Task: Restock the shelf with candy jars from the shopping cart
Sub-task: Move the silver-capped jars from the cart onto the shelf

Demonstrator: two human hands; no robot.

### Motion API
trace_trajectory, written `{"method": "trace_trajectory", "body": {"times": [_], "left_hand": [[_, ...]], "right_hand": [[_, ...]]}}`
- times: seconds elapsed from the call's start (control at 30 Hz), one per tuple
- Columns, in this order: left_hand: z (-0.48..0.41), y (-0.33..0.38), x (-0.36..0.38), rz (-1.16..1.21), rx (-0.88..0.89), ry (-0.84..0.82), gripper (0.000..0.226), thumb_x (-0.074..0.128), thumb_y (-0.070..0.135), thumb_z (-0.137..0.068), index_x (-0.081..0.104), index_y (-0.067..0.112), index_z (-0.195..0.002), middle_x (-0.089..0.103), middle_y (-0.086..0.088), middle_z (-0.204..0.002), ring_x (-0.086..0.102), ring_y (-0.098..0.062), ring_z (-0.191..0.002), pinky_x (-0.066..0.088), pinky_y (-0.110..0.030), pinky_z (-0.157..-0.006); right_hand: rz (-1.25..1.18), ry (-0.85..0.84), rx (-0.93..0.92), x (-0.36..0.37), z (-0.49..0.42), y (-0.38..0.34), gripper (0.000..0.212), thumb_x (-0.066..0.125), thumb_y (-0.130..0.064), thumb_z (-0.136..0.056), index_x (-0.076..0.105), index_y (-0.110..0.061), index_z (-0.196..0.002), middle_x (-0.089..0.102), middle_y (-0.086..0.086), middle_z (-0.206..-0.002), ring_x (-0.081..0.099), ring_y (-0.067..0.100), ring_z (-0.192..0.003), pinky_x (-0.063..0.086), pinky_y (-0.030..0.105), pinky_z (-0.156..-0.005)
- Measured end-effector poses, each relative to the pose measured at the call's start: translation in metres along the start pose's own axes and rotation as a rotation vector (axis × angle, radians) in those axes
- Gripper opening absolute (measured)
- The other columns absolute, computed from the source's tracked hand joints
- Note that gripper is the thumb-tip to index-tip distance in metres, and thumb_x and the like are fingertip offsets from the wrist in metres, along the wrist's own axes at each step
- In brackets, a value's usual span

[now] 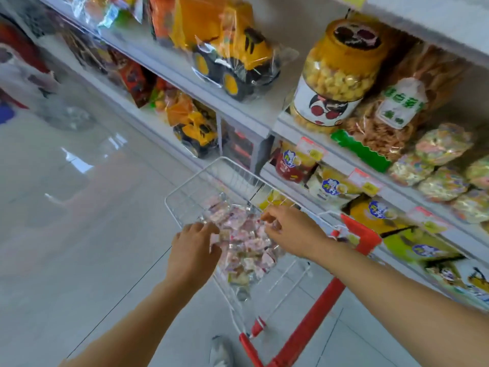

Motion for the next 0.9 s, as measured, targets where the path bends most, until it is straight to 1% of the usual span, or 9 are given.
{"method": "trace_trajectory", "body": {"times": [0.13, 0.23, 0.3, 0.4, 0.53, 0.63, 0.7, 0.8, 0.9], "left_hand": [[-0.013, -0.045, 0.026, -0.087, -0.087, -0.101, 0.058, 0.053, 0.029, -0.094, 0.032, 0.02, -0.147, 0.024, -0.003, -0.157, 0.019, -0.023, -0.145, 0.017, -0.034, -0.116], [-0.017, -0.064, 0.048, -0.051, -0.154, -0.171, 0.071, 0.047, 0.032, -0.098, 0.007, 0.016, -0.154, -0.001, -0.004, -0.162, 0.002, -0.023, -0.149, 0.009, -0.036, -0.12], [-0.015, -0.071, 0.062, -0.013, -0.188, -0.185, 0.075, 0.045, 0.032, -0.098, -0.001, 0.013, -0.154, -0.007, -0.004, -0.161, 0.003, -0.022, -0.149, 0.012, -0.034, -0.12], [-0.012, -0.075, 0.074, 0.05, -0.201, -0.164, 0.076, 0.046, 0.031, -0.097, -0.001, 0.013, -0.154, -0.012, -0.001, -0.161, 0.009, -0.02, -0.148, 0.018, -0.03, -0.116], [-0.007, -0.077, 0.082, 0.097, -0.208, -0.085, 0.074, 0.047, 0.034, -0.096, 0.005, 0.016, -0.154, -0.01, 0.005, -0.161, 0.013, -0.017, -0.147, 0.02, -0.028, -0.115], [-0.005, -0.076, 0.088, 0.133, -0.227, -0.027, 0.073, 0.047, 0.032, -0.095, 0.005, 0.016, -0.154, -0.009, 0.006, -0.161, 0.014, -0.016, -0.147, 0.019, -0.026, -0.115], [-0.004, -0.074, 0.094, 0.129, -0.232, 0.023, 0.07, 0.042, 0.032, -0.094, 0.011, 0.013, -0.153, -0.004, 0.004, -0.161, 0.017, -0.017, -0.146, 0.018, -0.025, -0.114], [-0.002, -0.072, 0.104, 0.126, -0.247, 0.082, 0.073, 0.025, 0.04, -0.087, 0.017, 0.009, -0.152, 0.004, 0.0, -0.161, 0.024, -0.019, -0.144, 0.021, -0.028, -0.113], [-0.001, -0.073, 0.111, 0.136, -0.248, 0.134, 0.072, 0.024, 0.039, -0.087, 0.015, 0.011, -0.153, 0.004, 0.001, -0.161, 0.024, -0.017, -0.143, 0.019, -0.024, -0.111]], "right_hand": [[0.066, -0.166, 0.06, 0.052, -0.034, 0.02, 0.023, 0.055, -0.025, -0.092, 0.056, -0.012, -0.111, 0.055, 0.001, -0.099, 0.055, 0.022, -0.09, 0.044, 0.034, -0.073], [0.097, -0.272, 0.101, 0.08, -0.052, 0.03, 0.032, 0.054, -0.025, -0.095, 0.051, -0.014, -0.124, 0.052, 0.004, -0.098, 0.051, 0.023, -0.086, 0.036, 0.031, -0.069], [0.11, -0.335, 0.111, 0.096, -0.066, 0.033, 0.037, 0.052, -0.027, -0.095, 0.047, -0.016, -0.13, 0.059, 0.01, -0.114, 0.056, 0.029, -0.1, 0.042, 0.033, -0.075], [0.112, -0.416, 0.069, 0.115, -0.086, 0.032, 0.039, 0.051, -0.031, -0.096, 0.044, -0.019, -0.133, 0.058, 0.009, -0.127, 0.058, 0.029, -0.108, 0.048, 0.039, -0.087], [0.042, -0.485, -0.001, 0.132, -0.116, 0.021, 0.043, 0.05, -0.031, -0.098, 0.041, -0.025, -0.139, 0.061, -0.001, -0.108, 0.057, 0.021, -0.097, 0.05, 0.033, -0.079], [0.043, -0.528, -0.016, 0.149, -0.137, 0.015, 0.046, 0.047, -0.036, -0.1, 0.036, -0.025, -0.143, 0.057, 0.008, -0.131, 0.058, 0.026, -0.109, 0.049, 0.039, -0.09], [0.02, -0.572, -0.021, 0.163, -0.149, 0.014, 0.051, 0.045, -0.037, -0.1, 0.027, -0.03, -0.148, 0.047, 0.007, -0.144, 0.057, 0.025, -0.115, 0.048, 0.037, -0.091], [-0.039, -0.61, -0.003, 0.181, -0.166, 0.014, 0.056, 0.044, -0.035, -0.101, 0.019, -0.033, -0.152, 0.034, 0.006, -0.154, 0.058, 0.022, -0.111, 0.046, 0.033, -0.085], [-0.095, -0.613, 0.025, 0.199, -0.18, 0.018, 0.052, 0.042, -0.035, -0.101, 0.026, -0.03, -0.151, 0.033, 0.007, -0.154, 0.048, 0.026, -0.127, 0.042, 0.037, -0.101]]}}
Point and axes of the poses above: each hand's wrist, its own z-axis away from the middle knuckle, its own x-axis out of the palm, y = z × x, the point moved 1 cm from there along -z, towards the middle knuckle
